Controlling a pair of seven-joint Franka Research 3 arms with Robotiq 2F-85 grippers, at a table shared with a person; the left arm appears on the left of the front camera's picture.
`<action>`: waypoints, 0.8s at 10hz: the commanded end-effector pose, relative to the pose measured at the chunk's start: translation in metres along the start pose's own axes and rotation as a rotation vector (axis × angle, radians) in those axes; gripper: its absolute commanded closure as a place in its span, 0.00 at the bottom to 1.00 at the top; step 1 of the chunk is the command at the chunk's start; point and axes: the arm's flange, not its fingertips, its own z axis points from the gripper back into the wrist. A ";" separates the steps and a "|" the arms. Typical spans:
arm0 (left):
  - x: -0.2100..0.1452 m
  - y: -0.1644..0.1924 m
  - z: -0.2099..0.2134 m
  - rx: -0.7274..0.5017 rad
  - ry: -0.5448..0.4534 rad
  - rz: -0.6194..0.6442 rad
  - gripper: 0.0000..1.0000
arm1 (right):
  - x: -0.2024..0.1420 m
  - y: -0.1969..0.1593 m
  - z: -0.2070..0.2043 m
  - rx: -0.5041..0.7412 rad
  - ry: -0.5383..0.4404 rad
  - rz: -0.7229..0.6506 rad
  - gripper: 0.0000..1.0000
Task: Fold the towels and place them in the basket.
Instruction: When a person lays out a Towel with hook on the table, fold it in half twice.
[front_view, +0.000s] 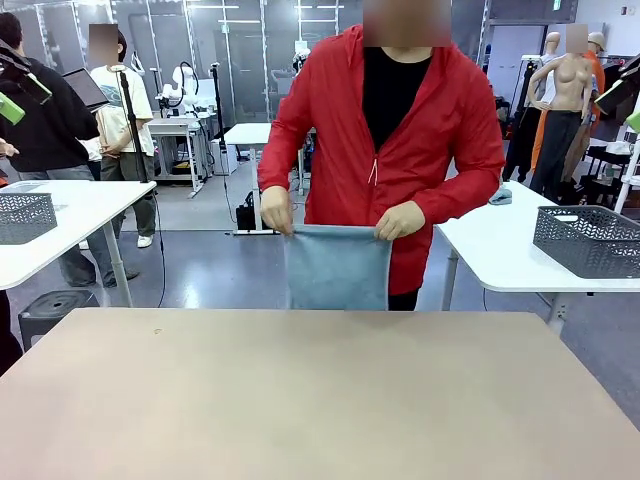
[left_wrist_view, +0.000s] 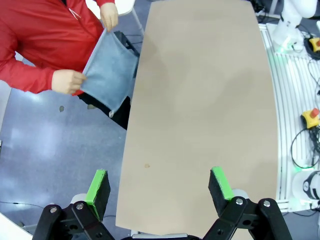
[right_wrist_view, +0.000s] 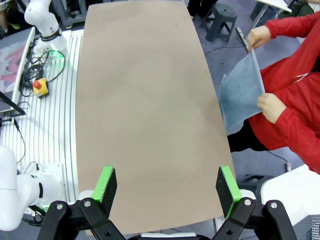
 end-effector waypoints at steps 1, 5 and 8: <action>0.001 0.006 0.001 -0.012 -0.031 0.027 0.00 | 0.000 0.000 0.000 0.001 -0.005 -0.001 0.00; 0.003 0.018 0.003 -0.047 -0.032 -0.002 0.00 | 0.000 0.000 0.000 0.001 -0.005 -0.001 0.00; 0.005 0.020 0.003 -0.074 -0.026 -0.004 0.00 | 0.000 0.000 0.000 0.001 -0.005 -0.001 0.00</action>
